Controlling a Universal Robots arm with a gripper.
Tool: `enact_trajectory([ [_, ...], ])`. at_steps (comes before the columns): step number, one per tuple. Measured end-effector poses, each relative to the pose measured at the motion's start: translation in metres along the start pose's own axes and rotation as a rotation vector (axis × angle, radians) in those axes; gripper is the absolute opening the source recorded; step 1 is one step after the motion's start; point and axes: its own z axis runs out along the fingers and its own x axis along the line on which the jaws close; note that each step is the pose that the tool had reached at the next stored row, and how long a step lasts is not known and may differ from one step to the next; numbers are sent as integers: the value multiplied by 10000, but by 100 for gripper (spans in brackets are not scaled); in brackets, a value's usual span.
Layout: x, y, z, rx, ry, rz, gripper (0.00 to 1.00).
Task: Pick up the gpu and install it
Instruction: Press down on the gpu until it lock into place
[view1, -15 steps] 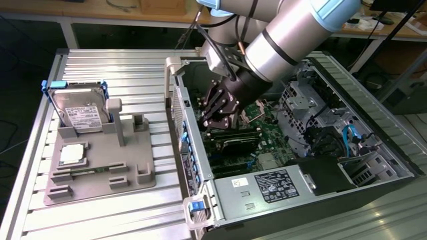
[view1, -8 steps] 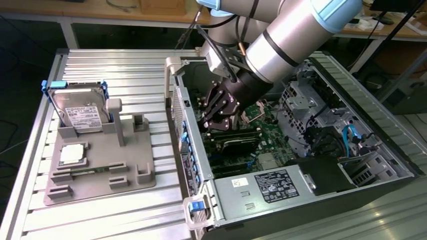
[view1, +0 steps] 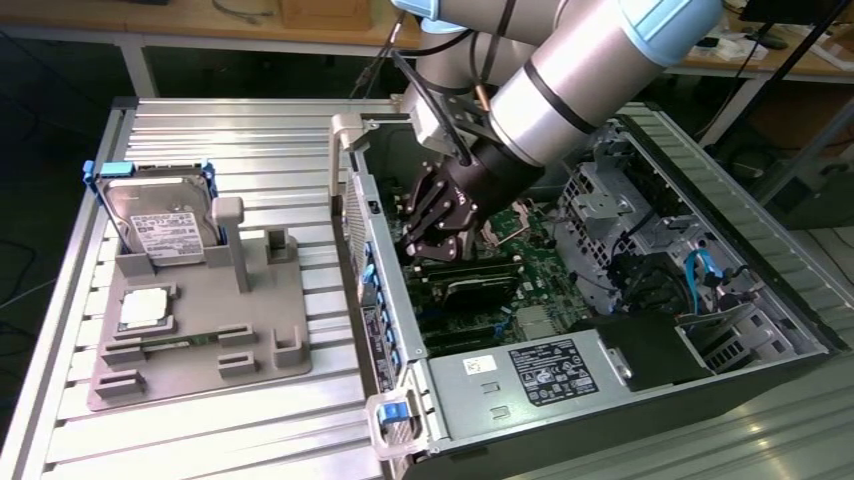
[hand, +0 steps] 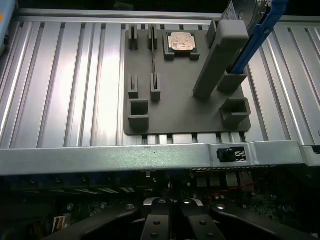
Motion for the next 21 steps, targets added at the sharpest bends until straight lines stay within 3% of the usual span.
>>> enact_trajectory([
  [9, 1, 23, 12, 31, -2, 0, 11],
  [13, -26, -7, -3, -99, 121, 68, 11],
  [18, -38, -87, -42, -280, 127, 79, 11],
  [21, -39, -90, -45, -308, 132, 84, 11],
])
